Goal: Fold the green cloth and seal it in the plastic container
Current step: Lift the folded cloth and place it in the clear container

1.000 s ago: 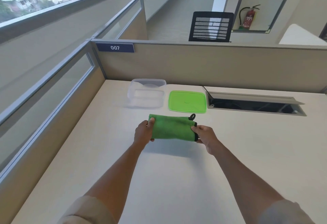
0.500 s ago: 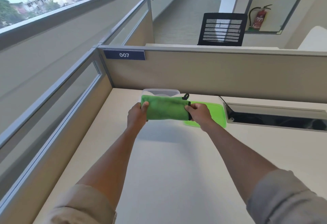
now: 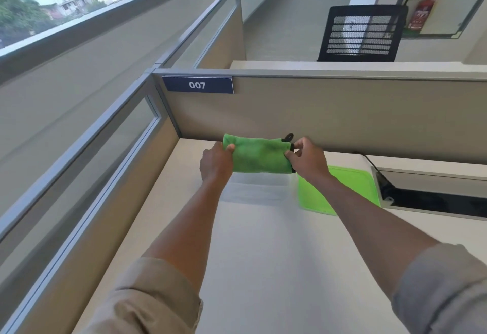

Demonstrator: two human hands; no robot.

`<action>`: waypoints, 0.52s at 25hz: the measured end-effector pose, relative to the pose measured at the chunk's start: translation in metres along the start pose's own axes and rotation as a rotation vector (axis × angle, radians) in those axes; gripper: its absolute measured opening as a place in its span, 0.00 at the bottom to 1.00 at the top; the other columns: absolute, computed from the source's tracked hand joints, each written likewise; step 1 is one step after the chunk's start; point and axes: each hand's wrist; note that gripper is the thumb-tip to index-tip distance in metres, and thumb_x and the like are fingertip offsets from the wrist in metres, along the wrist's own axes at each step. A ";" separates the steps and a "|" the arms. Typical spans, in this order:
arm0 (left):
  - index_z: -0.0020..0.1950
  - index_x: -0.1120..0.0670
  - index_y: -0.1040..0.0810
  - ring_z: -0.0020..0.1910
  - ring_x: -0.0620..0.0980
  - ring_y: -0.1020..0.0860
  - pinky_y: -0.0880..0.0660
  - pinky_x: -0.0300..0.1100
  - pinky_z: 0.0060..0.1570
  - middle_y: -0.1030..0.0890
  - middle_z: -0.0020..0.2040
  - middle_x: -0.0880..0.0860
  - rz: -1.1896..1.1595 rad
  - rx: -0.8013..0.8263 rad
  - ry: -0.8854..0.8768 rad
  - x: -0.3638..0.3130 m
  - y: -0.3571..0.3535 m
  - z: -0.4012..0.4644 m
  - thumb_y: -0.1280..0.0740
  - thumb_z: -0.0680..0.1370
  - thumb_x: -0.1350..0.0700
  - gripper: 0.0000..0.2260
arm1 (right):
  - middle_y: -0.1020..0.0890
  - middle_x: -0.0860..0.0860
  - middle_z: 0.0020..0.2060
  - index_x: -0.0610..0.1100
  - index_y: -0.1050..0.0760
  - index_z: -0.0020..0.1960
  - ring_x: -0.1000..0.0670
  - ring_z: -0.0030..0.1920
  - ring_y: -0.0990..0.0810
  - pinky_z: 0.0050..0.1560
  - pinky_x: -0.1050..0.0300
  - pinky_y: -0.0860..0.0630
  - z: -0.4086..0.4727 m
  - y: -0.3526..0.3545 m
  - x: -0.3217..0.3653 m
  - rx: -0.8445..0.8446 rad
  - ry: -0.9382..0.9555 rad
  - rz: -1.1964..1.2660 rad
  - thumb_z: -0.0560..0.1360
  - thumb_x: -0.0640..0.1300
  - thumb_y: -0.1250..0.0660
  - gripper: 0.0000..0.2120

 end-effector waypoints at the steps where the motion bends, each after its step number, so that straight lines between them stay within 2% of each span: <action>1: 0.57 0.56 0.25 0.51 0.64 0.24 0.31 0.51 0.45 0.22 0.51 0.61 0.049 0.000 -0.019 0.002 -0.004 0.001 0.43 0.81 0.43 0.18 | 0.18 0.50 0.41 0.47 0.28 0.52 0.43 0.45 0.20 0.45 0.50 0.24 0.003 -0.004 -0.001 0.025 0.036 -0.056 0.72 0.51 0.31 0.13; 6: 0.58 0.59 0.26 0.54 0.61 0.26 0.33 0.51 0.48 0.19 0.48 0.61 0.452 -0.055 -0.305 0.007 -0.025 -0.003 0.41 0.82 0.47 0.16 | 0.19 0.44 0.41 0.46 0.30 0.55 0.40 0.43 0.22 0.39 0.50 0.27 0.005 -0.022 -0.011 0.093 0.255 -0.415 0.72 0.49 0.36 0.13; 9: 0.54 0.57 0.25 0.54 0.58 0.26 0.34 0.49 0.47 0.17 0.45 0.57 0.629 -0.037 -0.350 0.004 -0.031 -0.004 0.39 0.81 0.46 0.15 | 0.22 0.39 0.42 0.42 0.28 0.53 0.37 0.41 0.22 0.37 0.51 0.28 0.001 -0.029 -0.016 0.073 0.329 -0.593 0.72 0.41 0.37 0.10; 11: 0.52 0.54 0.25 0.51 0.56 0.26 0.33 0.48 0.46 0.18 0.44 0.53 0.717 -0.061 -0.354 -0.001 -0.031 -0.004 0.34 0.78 0.48 0.10 | 0.22 0.39 0.45 0.42 0.27 0.53 0.38 0.43 0.22 0.37 0.52 0.33 0.002 -0.029 -0.012 0.076 0.352 -0.718 0.71 0.37 0.37 0.11; 13: 0.49 0.53 0.26 0.44 0.54 0.26 0.32 0.46 0.41 0.22 0.42 0.52 0.740 -0.156 -0.444 -0.003 -0.029 -0.005 0.30 0.72 0.57 0.08 | 0.21 0.39 0.47 0.41 0.26 0.55 0.39 0.47 0.23 0.40 0.52 0.36 0.001 -0.028 -0.005 0.085 0.346 -0.791 0.71 0.35 0.36 0.13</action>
Point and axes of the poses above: each hand's wrist, its own z-axis towards the middle knuckle, its own y-axis out of the back of the hand, x = y × z
